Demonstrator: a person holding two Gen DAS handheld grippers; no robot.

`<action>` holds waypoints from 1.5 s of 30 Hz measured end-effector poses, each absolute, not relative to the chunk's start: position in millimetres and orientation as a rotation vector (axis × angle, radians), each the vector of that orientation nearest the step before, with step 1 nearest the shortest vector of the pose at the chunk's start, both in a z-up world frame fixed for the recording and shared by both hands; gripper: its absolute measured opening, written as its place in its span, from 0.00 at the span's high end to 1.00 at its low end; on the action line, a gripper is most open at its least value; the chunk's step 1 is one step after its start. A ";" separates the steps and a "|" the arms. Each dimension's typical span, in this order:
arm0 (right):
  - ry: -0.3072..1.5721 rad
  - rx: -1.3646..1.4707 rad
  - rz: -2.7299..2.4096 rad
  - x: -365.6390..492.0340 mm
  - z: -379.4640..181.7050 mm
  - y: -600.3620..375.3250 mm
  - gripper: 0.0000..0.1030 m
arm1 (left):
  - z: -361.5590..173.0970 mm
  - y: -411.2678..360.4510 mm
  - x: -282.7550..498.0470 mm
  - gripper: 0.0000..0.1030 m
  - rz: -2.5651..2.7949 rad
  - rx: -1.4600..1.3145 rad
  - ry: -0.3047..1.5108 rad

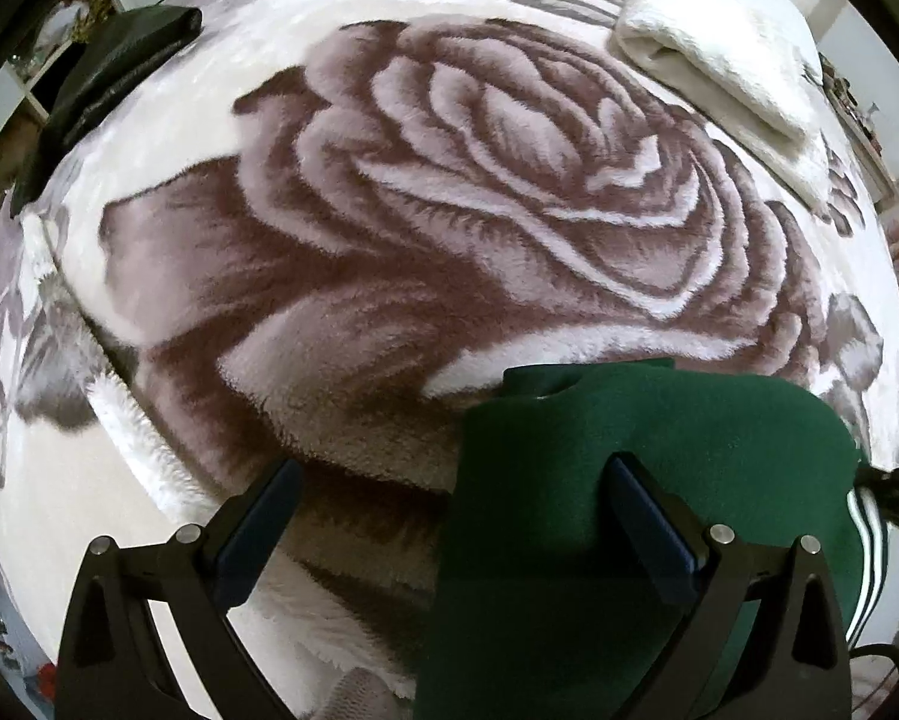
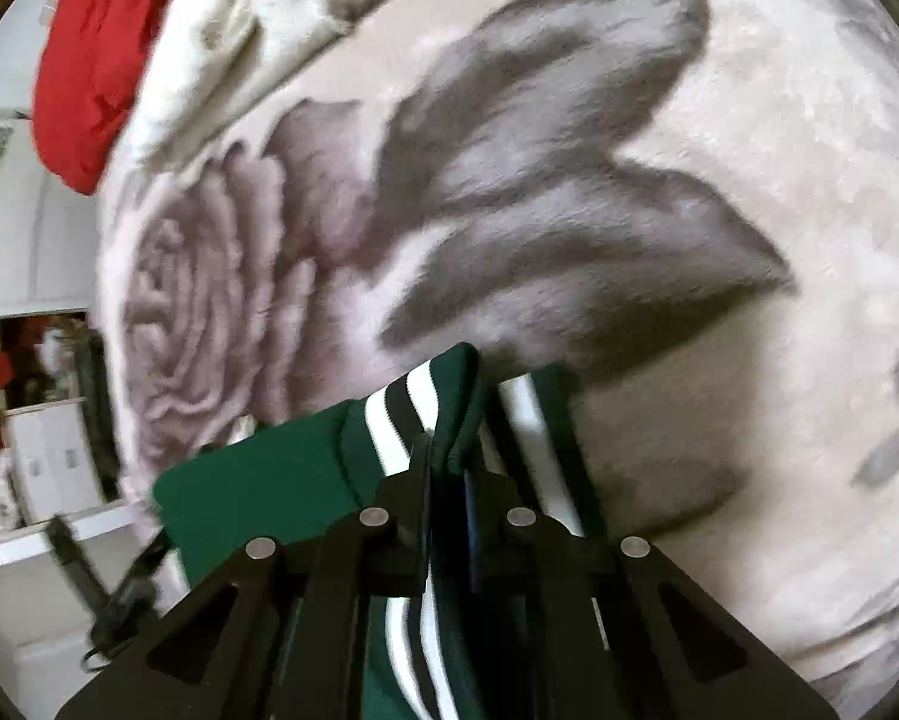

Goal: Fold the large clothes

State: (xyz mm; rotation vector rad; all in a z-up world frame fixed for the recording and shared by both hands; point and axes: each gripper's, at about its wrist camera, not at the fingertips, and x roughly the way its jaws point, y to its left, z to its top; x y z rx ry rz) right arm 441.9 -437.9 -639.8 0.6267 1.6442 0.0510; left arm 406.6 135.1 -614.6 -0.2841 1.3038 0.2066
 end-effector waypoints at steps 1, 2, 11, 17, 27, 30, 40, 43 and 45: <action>1.668 0.624 0.058 441.7 -644.8 -435.7 0.91 | -612.1 134.2 406.2 0.00 0.217 -0.269 1.304; 1.678 0.600 0.088 443.2 -642.0 -432.7 0.90 | -608.0 133.3 404.5 0.00 0.229 -0.251 1.300; 1.765 0.583 0.145 356.3 -575.7 -464.9 0.26 | -575.6 96.2 316.2 0.00 0.383 -0.100 1.320; 1.797 0.686 0.024 270.4 -583.7 -468.8 0.26 | -581.8 66.9 279.1 0.00 0.364 -0.107 1.397; 1.801 0.762 0.037 220.2 -618.0 -442.7 0.49 | -586.7 38.0 272.3 0.00 0.305 -0.109 1.438; 1.772 0.719 0.009 216.9 -609.5 -435.8 0.76 | -587.8 36.1 272.2 0.00 0.302 -0.108 1.440; 1.816 0.778 0.067 205.7 -628.3 -475.8 0.90 | -583.9 69.9 263.7 0.00 0.273 -0.253 1.462; 1.811 0.794 0.193 215.4 -616.0 -487.9 0.41 | -572.3 97.6 262.2 0.00 0.241 -0.314 1.394; 1.735 0.801 0.259 228.5 -611.9 -496.7 0.00 | -575.4 113.8 264.5 0.00 0.194 -0.354 1.359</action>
